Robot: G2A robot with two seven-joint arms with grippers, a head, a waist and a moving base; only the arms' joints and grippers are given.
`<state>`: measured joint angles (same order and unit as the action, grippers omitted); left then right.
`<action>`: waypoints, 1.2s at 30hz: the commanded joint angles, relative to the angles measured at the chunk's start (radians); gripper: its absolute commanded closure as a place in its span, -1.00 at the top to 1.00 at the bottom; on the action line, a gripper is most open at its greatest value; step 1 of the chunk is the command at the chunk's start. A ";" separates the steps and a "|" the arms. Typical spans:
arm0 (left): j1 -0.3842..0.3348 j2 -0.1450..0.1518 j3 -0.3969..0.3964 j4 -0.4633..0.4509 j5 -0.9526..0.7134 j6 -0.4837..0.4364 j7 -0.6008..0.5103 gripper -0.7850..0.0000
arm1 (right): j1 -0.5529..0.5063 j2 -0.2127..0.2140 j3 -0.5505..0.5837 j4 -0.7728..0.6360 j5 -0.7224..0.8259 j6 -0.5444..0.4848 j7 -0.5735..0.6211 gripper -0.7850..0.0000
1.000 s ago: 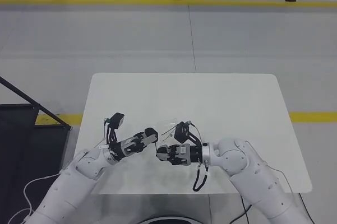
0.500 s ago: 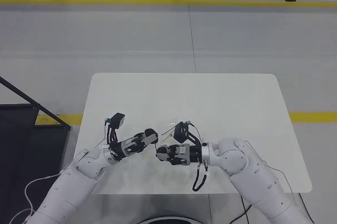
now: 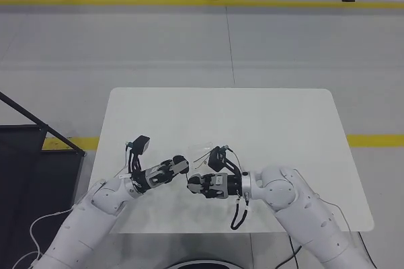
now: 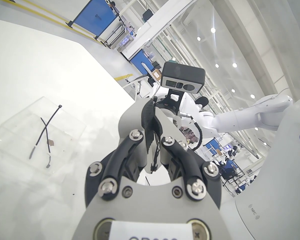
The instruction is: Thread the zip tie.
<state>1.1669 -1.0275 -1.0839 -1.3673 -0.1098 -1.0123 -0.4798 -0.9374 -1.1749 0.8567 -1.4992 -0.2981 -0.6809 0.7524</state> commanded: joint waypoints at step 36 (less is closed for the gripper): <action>0.073 0.009 -0.163 -0.037 0.105 0.000 0.048 -1.00 | 0.085 0.028 0.124 -0.068 -0.179 0.435 0.166 1.00</action>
<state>1.2398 -1.0189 -1.2477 -1.4048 -0.0046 -1.0123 -0.4318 -0.8506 -1.1468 0.9804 -1.5661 -0.4781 -0.2440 0.9209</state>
